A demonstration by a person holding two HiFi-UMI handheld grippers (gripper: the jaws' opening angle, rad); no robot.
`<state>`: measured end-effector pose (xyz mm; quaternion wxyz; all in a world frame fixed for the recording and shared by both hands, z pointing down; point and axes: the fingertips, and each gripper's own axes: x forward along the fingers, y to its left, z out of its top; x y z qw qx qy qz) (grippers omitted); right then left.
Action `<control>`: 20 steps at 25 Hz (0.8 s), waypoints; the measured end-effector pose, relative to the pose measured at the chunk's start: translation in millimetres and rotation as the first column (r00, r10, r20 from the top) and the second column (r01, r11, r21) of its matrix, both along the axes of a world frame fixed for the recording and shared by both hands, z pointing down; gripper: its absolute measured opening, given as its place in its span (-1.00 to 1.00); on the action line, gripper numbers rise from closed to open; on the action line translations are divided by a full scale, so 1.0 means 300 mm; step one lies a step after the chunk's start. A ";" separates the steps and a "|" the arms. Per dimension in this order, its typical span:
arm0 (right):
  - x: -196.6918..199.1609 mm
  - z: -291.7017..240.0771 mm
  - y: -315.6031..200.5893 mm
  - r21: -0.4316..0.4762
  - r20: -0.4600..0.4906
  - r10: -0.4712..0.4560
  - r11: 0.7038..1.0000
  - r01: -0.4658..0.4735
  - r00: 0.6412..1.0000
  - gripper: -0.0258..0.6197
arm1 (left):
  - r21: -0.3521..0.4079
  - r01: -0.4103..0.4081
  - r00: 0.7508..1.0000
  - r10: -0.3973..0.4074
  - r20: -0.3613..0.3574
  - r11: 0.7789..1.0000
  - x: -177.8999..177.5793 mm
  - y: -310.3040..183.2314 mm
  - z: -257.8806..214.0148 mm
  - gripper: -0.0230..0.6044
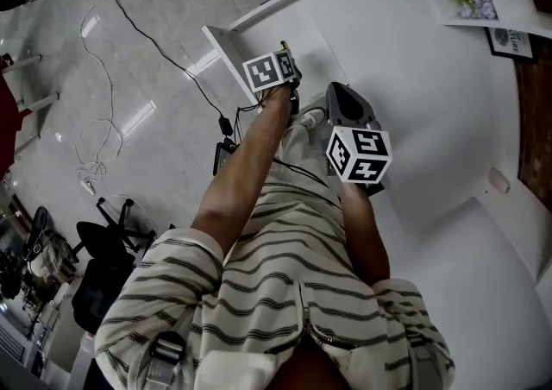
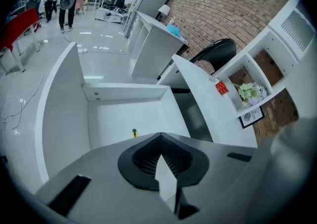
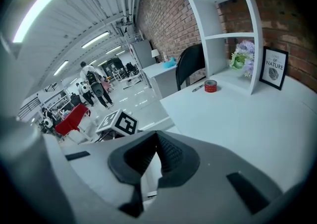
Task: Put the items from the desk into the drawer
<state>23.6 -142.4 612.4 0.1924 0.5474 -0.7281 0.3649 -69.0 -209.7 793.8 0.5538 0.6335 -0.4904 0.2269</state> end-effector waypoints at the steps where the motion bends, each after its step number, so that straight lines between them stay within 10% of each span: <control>1: -0.002 -0.006 -0.003 0.003 -0.001 -0.001 1.000 0.001 1.000 -0.89 | 0.011 -0.009 1.000 0.009 0.000 1.000 0.003 0.000 -0.017 -0.91; 20: -0.016 -0.164 -0.042 0.090 0.022 0.034 0.995 -0.036 0.999 -0.89 | 0.237 -0.078 0.995 0.091 -0.042 0.968 0.033 -0.039 -0.437 -0.91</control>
